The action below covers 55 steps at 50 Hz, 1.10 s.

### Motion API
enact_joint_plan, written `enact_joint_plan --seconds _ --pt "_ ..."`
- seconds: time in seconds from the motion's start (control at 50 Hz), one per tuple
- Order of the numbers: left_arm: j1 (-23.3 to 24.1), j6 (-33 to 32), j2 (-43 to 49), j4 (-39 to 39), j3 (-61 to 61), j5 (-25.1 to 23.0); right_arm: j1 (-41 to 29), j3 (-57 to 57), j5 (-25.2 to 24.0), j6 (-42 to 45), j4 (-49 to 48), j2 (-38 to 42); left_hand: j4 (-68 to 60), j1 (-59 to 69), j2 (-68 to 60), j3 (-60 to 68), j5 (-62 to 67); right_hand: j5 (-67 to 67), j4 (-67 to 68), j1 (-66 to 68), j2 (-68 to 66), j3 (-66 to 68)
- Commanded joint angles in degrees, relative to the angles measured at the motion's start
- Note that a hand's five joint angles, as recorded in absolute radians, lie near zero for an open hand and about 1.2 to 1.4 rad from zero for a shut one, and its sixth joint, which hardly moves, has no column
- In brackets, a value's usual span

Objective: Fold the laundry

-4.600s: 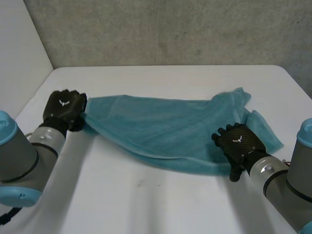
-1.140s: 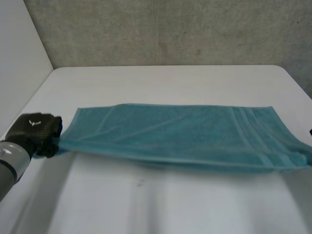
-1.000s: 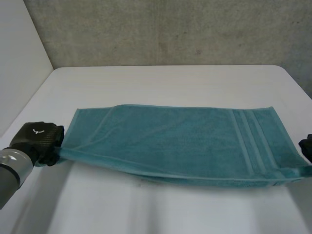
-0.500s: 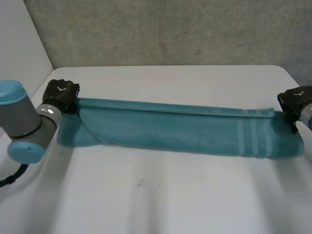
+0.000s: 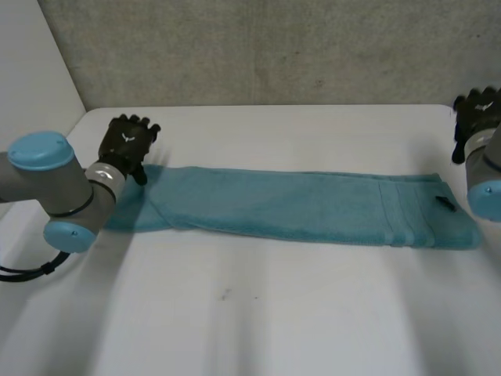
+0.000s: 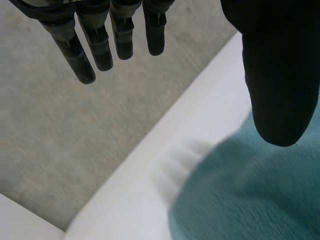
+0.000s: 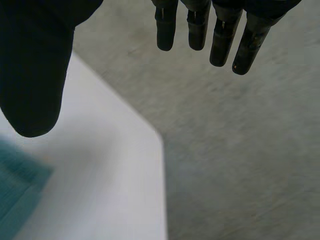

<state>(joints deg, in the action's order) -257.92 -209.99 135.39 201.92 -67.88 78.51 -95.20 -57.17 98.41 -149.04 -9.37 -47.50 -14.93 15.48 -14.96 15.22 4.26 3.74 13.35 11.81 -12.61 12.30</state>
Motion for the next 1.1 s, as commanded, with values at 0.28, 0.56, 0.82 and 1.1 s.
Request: enact_joint_plan --seconds 0.28,0.56,0.82,1.1 --pt "-1.45 4.84 -23.06 0.14 -22.72 0.68 6.86 -25.70 -19.12 -5.74 9.53 -25.54 0.51 -1.06 0.54 -0.80 0.16 0.88 1.26 2.81 -2.01 2.32" --pt "-1.54 17.68 -27.90 -1.37 -33.45 0.41 15.57 -39.33 -33.02 -3.02 10.00 -23.17 0.17 -0.73 0.21 -0.47 0.50 18.87 19.26 20.80 -20.00 20.31" --pt "-1.89 17.68 -27.99 0.31 -35.12 0.42 16.89 -40.83 -33.38 2.08 2.52 -15.61 0.17 -0.73 0.20 -0.46 0.50 30.32 30.71 32.25 -31.46 31.77" --pt "-1.80 17.68 -27.99 1.01 -35.74 0.33 17.16 -40.39 -33.38 2.96 -0.65 -13.76 0.17 -0.73 0.20 -0.46 0.50 32.00 32.38 33.93 -33.13 33.44"
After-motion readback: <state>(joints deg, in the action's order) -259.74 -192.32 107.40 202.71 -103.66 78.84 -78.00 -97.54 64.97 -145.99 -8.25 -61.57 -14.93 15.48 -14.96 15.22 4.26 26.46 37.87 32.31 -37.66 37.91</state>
